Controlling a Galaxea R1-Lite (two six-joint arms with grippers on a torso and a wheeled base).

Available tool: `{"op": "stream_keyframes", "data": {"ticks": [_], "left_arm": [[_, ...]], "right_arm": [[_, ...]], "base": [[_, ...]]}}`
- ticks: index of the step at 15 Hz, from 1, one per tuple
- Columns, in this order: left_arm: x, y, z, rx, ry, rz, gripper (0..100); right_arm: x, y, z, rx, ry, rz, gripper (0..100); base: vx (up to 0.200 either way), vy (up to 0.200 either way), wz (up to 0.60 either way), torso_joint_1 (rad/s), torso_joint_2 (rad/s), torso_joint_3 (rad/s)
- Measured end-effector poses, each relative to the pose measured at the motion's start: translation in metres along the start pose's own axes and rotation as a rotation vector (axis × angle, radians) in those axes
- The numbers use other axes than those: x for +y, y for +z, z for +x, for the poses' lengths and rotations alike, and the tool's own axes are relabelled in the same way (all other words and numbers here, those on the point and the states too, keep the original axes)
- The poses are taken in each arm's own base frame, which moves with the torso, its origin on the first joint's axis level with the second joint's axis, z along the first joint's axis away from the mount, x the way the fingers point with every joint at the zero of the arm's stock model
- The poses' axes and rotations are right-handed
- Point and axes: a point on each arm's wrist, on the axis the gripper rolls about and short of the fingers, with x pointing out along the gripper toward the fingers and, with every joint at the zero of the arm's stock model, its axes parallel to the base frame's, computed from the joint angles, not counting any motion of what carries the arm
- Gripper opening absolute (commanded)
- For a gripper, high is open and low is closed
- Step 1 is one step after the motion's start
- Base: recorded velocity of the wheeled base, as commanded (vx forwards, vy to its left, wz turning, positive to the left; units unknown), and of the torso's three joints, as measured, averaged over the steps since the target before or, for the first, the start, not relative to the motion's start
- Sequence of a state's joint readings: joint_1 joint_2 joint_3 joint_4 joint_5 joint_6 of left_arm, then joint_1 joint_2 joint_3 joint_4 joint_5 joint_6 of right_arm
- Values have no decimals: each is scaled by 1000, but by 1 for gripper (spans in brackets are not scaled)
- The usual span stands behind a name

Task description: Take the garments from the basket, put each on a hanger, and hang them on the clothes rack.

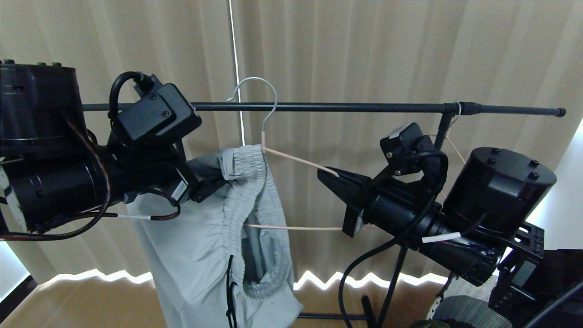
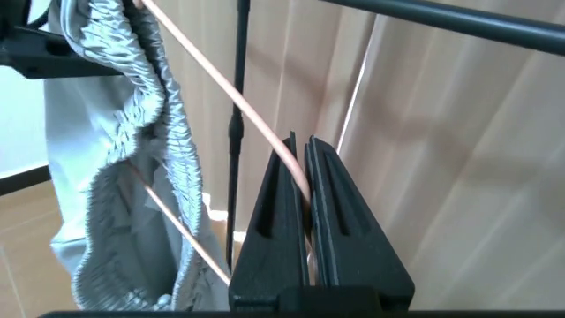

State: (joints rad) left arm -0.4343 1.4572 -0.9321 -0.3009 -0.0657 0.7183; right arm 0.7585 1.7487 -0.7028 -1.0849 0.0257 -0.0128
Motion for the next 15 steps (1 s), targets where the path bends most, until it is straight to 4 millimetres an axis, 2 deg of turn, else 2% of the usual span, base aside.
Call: {"op": "stream_keyframes", "data": {"ticks": [11,12,15], "left_arm": [[-3,-6,-1,5,4,-7,0],[-4,-7,-1,-9,19,-6,0],[-7,-14,-2,2,50,-10,0]], "right_arm": [[1,1,0,-3,6,-2,0],[1,1,0,-3,6,-3,100],[1,0,0,-3,4,-14,100]], "base": [[0,0,0,0,0,0],[0,0,0,0,0,0],[0,0,0,0,0,0]]}}
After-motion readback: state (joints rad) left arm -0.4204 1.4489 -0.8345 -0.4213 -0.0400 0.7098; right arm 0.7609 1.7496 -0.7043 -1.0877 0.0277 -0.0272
